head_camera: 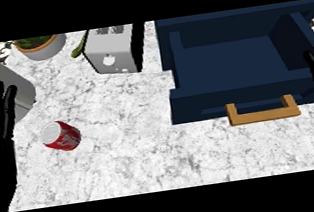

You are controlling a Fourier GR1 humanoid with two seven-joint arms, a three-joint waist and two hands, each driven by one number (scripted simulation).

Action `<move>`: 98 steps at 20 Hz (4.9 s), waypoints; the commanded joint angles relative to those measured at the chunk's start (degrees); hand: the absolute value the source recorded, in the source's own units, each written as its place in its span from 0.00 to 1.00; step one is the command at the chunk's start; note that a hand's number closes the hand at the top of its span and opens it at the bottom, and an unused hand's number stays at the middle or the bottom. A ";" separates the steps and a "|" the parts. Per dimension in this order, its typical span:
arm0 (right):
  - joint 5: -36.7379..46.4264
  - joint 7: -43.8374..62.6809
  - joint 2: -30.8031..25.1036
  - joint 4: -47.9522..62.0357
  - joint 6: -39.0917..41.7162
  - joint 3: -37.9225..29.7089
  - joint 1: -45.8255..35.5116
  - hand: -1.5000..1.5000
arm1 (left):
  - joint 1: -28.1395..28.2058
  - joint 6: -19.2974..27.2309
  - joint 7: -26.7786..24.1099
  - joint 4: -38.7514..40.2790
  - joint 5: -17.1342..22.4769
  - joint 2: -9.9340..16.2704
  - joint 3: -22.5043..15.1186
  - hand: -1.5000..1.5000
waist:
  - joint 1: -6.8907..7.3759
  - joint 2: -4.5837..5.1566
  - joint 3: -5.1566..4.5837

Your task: Pick up the can, place it into the drawer and close the drawer

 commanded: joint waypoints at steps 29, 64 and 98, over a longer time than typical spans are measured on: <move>-4.47 10.81 0.82 -1.50 0.56 -7.21 6.76 0.00 | 5.71 -22.10 13.74 17.00 26.16 11.85 21.86 0.00 | 0.81 -0.83 -0.30; -8.37 13.10 1.79 -7.87 6.16 -13.18 10.08 0.00 | -11.67 -17.03 -32.38 81.84 -0.58 7.93 18.19 0.00 | 0.28 -0.68 -0.34; -5.93 18.63 0.39 -6.72 4.30 -14.74 1.16 0.00 | -32.86 -26.42 -43.63 110.32 -3.20 11.70 17.53 1.00 | -0.40 -0.26 -0.45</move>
